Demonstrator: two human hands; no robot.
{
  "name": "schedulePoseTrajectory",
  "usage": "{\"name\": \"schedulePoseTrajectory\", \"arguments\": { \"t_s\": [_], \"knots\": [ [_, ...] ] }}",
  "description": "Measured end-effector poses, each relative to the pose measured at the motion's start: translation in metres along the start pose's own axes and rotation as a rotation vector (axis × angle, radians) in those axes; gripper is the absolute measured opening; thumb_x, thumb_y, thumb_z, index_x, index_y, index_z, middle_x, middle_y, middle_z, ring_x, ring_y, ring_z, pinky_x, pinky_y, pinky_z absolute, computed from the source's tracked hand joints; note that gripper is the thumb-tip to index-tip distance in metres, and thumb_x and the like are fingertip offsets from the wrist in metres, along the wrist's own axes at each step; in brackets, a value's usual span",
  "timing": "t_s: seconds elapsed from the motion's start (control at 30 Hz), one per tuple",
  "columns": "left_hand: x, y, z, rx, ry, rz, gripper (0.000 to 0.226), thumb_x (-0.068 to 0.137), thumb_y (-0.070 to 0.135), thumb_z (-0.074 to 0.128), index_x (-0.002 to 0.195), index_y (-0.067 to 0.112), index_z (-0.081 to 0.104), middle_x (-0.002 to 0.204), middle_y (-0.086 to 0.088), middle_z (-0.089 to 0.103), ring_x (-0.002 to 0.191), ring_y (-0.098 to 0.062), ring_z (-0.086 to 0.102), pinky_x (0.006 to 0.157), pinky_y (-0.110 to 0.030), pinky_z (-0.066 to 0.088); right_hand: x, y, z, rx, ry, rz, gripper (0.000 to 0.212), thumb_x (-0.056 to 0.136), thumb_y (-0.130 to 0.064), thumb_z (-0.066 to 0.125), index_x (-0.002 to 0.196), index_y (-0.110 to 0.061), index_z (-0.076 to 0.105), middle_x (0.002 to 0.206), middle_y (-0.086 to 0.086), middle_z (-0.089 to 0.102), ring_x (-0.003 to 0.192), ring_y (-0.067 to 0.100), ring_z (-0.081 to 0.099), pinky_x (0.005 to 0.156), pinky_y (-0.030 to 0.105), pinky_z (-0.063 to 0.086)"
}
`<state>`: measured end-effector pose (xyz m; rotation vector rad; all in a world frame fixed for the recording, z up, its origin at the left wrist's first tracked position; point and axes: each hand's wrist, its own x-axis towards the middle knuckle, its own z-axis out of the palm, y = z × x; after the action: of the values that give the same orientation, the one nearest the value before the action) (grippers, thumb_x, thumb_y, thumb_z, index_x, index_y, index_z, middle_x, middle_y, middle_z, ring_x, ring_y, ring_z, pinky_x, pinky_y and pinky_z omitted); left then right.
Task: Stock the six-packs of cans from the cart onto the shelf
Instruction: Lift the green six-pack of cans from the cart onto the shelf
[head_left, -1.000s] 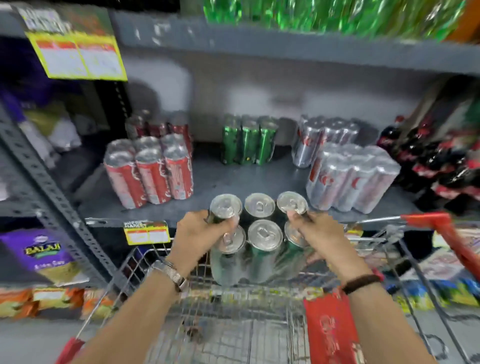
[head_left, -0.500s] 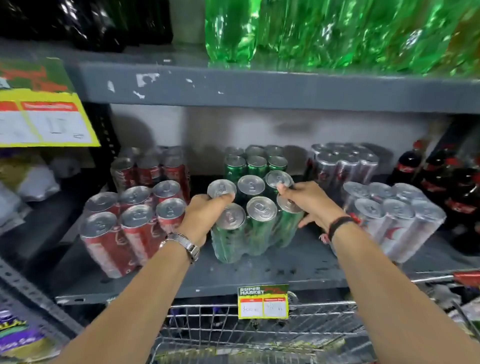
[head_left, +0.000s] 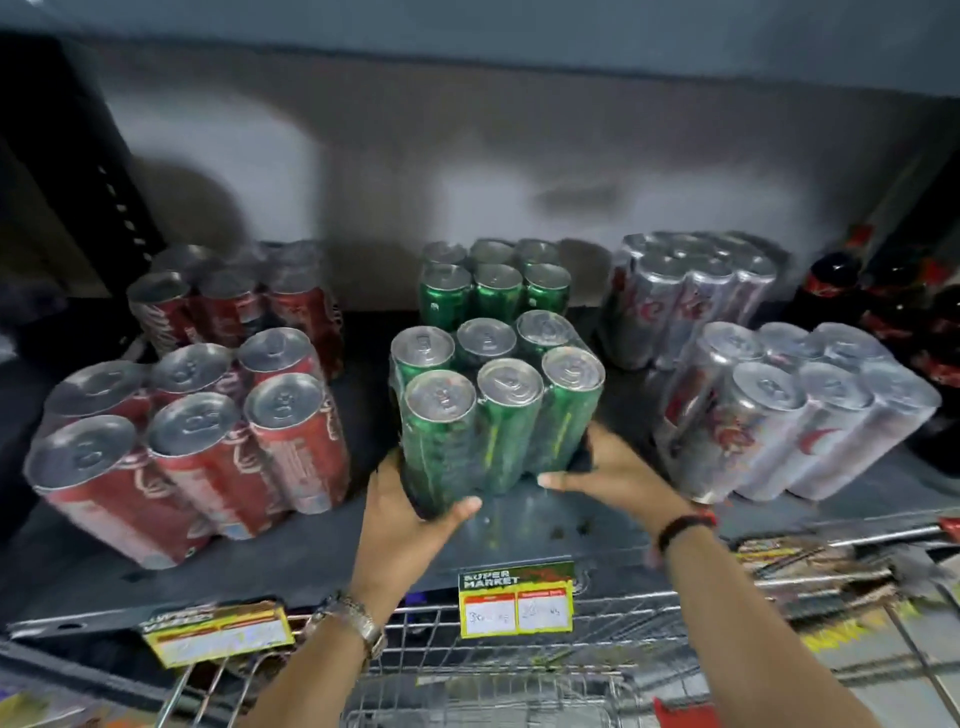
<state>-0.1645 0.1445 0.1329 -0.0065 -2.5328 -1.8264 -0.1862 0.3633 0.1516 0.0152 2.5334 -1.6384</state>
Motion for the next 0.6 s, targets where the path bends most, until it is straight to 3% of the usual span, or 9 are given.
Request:
{"name": "schedulePoseTrajectory", "arguments": {
  "t_s": [0.07, 0.13, 0.23, 0.4, 0.53, 0.6],
  "knots": [
    [0.002, -0.005, 0.006, 0.167, 0.106, 0.029, 0.069, 0.059, 0.019, 0.081, 0.116, 0.002, 0.046, 0.115, -0.017, 0.050, 0.110, -0.027, 0.047, 0.091, -0.028, 0.037, 0.001, 0.013, 0.015, -0.129, 0.207, 0.002, 0.061, 0.066, -0.007, 0.079, 0.119, -0.007, 0.049, 0.124, 0.014, 0.059, 0.116, 0.026, 0.054, 0.099, 0.038, 0.044],
    [0.001, -0.003, 0.010, 0.217, 0.172, 0.039, 0.062, 0.060, 0.012, 0.079, 0.113, -0.001, 0.047, 0.112, -0.021, 0.051, 0.109, -0.033, 0.047, 0.088, -0.033, 0.037, -0.002, 0.020, 0.021, -0.171, 0.306, -0.022, 0.059, 0.066, -0.012, 0.079, 0.118, -0.005, 0.051, 0.119, 0.015, 0.063, 0.113, 0.027, 0.056, 0.094, 0.032, 0.044],
    [-0.002, -0.005, 0.012, 0.230, 0.169, 0.072, 0.058, 0.060, 0.010, 0.079, 0.109, 0.000, 0.050, 0.109, -0.020, 0.054, 0.105, -0.033, 0.051, 0.085, -0.035, 0.040, -0.017, 0.028, 0.018, -0.215, 0.351, -0.034, 0.057, 0.064, -0.017, 0.080, 0.114, -0.007, 0.054, 0.112, 0.013, 0.067, 0.104, 0.026, 0.060, 0.074, 0.016, 0.038],
    [-0.012, -0.012, 0.013, 0.234, 0.055, 0.118, 0.052, 0.058, 0.017, 0.081, 0.100, 0.005, 0.051, 0.102, -0.014, 0.058, 0.096, -0.027, 0.055, 0.078, -0.034, 0.045, -0.049, 0.037, 0.013, -0.224, 0.405, -0.031, 0.057, 0.065, -0.022, 0.080, 0.115, -0.013, 0.055, 0.111, 0.006, 0.068, 0.103, 0.019, 0.060, 0.081, 0.024, 0.042],
    [-0.011, -0.015, 0.014, 0.244, 0.027, 0.156, 0.067, 0.054, 0.019, 0.083, 0.109, 0.010, 0.047, 0.103, -0.001, 0.049, 0.097, -0.014, 0.046, 0.082, -0.021, 0.036, -0.054, 0.039, 0.014, -0.177, 0.386, -0.006, 0.063, 0.066, -0.023, 0.079, 0.120, -0.016, 0.049, 0.114, 0.005, 0.065, 0.105, 0.021, 0.056, 0.084, 0.028, 0.042],
    [-0.010, -0.015, 0.016, 0.279, 0.054, 0.181, 0.065, 0.052, 0.019, 0.083, 0.106, 0.007, 0.048, 0.098, 0.001, 0.043, 0.090, -0.011, 0.042, 0.072, -0.013, 0.029, -0.052, 0.039, 0.016, -0.170, 0.372, 0.026, 0.069, 0.062, -0.022, 0.082, 0.121, -0.016, 0.047, 0.114, 0.006, 0.063, 0.107, 0.023, 0.053, 0.089, 0.033, 0.044]
  ]
}}
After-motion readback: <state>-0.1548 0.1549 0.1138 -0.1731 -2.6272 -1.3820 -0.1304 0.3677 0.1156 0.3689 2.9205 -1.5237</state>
